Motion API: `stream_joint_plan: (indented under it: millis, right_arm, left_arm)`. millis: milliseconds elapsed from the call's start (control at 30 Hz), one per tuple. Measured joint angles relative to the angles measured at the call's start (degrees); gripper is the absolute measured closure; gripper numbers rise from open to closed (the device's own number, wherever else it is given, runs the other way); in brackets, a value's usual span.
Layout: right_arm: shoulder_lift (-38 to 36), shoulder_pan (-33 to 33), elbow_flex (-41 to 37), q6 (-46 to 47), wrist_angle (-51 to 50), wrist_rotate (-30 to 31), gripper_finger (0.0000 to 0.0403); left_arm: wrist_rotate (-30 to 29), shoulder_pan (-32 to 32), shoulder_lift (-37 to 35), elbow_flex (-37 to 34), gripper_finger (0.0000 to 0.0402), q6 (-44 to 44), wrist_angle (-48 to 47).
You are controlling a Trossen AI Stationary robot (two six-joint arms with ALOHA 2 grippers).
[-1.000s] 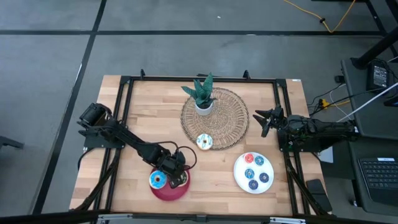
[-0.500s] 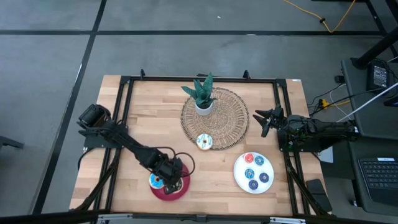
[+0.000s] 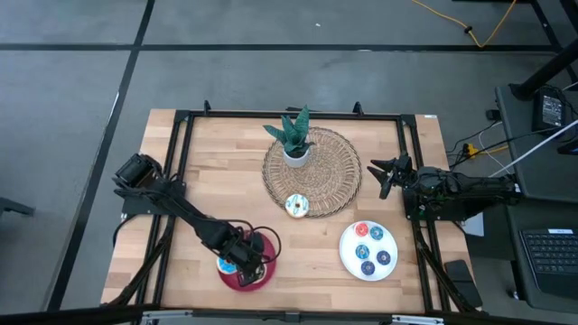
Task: Pick & Place donuts
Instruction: Adjust the black donut on the dark pink plate
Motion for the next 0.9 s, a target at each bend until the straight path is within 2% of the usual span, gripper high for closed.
stream_joint_plan:
  millis: [533,700,900]
  right_arm:
    - [0.00,0.00,0.00,-0.01,-0.01,0.00,0.0263]
    - [0.00,0.00,0.00,0.00,0.00,0.00,0.0263]
    - [0.00,-0.01,0.00,0.01,0.00,0.00,0.0263]
  left_arm:
    - [1.62,0.21,0.93,0.00,0.0343,-0.08,0.65]
    - [2.69,0.89,0.93,0.00,0.0315,0.93,0.61]
    - [2.64,1.21,0.93,0.00,0.0253,1.99,0.59]
